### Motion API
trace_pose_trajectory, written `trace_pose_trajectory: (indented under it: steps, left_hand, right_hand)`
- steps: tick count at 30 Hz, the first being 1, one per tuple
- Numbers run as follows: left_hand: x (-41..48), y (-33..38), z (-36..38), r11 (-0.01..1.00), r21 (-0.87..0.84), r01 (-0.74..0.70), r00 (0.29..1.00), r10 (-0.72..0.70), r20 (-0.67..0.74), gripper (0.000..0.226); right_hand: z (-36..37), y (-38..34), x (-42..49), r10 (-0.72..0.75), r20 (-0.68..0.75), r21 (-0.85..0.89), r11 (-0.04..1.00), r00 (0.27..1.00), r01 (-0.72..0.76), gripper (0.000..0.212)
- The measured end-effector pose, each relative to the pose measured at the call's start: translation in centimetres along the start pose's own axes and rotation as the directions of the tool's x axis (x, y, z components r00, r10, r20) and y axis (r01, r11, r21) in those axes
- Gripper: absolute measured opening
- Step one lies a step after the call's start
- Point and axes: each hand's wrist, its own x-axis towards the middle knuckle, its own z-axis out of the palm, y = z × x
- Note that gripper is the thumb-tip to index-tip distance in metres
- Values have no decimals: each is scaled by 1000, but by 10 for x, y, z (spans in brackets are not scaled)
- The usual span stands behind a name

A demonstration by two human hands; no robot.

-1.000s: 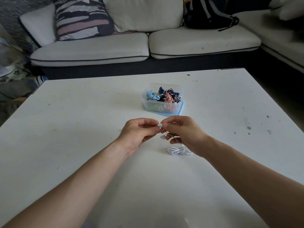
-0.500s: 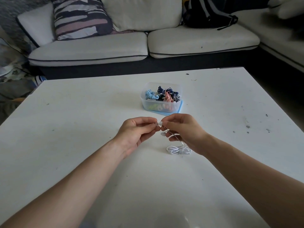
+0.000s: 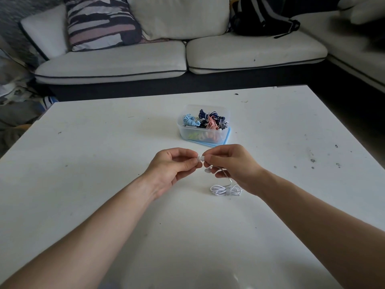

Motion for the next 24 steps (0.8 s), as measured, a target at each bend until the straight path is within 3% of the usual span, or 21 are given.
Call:
trace_pose_trajectory:
  steps: [8,24]
  left_hand:
    - [-1,1,1,1000,11,12,996,-13,84,20]
    - [-1,0,2,999,-22,27,992,-24,125,15]
  right_hand:
    - [-7,-2,0,-18,130,23,1000,991,16,7]
    - [-14,2,2,-52,198,66,997,979,40,9]
